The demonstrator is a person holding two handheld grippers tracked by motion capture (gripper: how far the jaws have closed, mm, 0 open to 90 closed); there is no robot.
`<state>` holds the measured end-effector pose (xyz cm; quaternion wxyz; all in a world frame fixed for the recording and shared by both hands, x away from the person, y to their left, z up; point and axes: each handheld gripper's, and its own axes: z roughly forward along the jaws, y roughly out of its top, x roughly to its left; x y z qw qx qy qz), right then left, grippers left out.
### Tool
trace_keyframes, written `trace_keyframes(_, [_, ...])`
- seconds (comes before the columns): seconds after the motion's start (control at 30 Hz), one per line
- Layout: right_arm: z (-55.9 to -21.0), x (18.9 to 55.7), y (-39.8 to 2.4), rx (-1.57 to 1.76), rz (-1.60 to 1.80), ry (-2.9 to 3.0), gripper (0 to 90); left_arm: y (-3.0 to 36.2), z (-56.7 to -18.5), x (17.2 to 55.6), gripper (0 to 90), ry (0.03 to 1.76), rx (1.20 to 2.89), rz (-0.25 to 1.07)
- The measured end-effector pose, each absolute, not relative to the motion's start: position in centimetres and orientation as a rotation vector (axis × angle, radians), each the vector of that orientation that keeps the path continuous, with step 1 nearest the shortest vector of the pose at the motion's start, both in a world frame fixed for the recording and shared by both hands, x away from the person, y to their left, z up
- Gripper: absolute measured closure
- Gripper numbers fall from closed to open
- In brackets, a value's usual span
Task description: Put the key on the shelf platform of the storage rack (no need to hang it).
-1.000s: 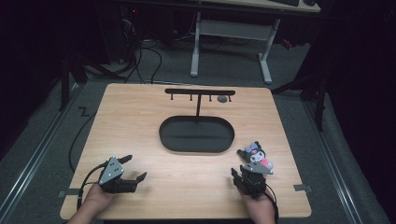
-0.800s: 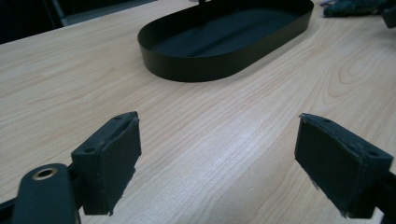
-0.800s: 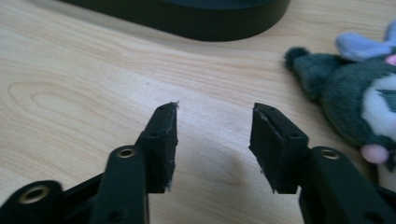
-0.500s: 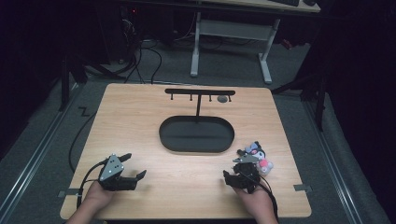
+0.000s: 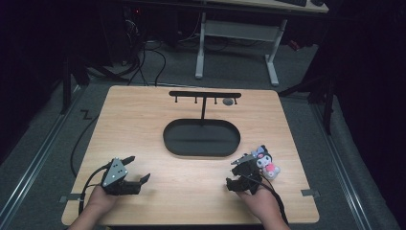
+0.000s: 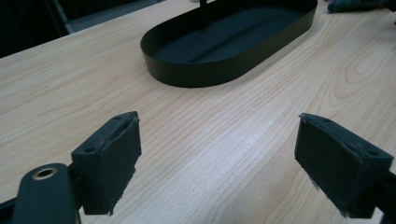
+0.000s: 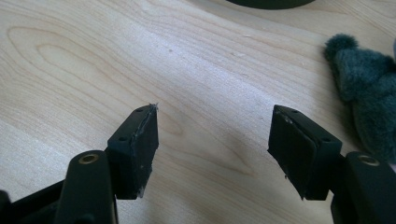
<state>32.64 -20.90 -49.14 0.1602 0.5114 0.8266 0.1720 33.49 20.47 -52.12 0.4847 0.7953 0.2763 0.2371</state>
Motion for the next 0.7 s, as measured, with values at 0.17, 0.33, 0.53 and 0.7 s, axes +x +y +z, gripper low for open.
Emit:
trace_keyframes(0.17, [-49.1, 32.9, -20.7, 1.468, 0.469, 2.388, 32.1, 21.2, -52.1, 33.2, 15.4, 0.698, 1.898, 0.578])
trace_keyframes(0.33, [-49.1, 33.1, -20.5, 1.486, 0.419, 2.432, 29.2, 21.2, -52.2, 33.0, 15.4, 0.711, 1.911, 0.575])
trace_keyframes(0.53, [-48.2, 33.2, -19.9, 1.453, 0.378, 2.485, 27.3, 20.9, -51.5, 32.7, 15.4, 0.703, 1.864, 0.592])
trace_keyframes(0.7, [-48.9, 33.0, -19.9, 1.458, 0.357, 2.513, 24.7, 20.6, -51.5, 32.9, 15.4, 0.711, 1.877, 0.6])
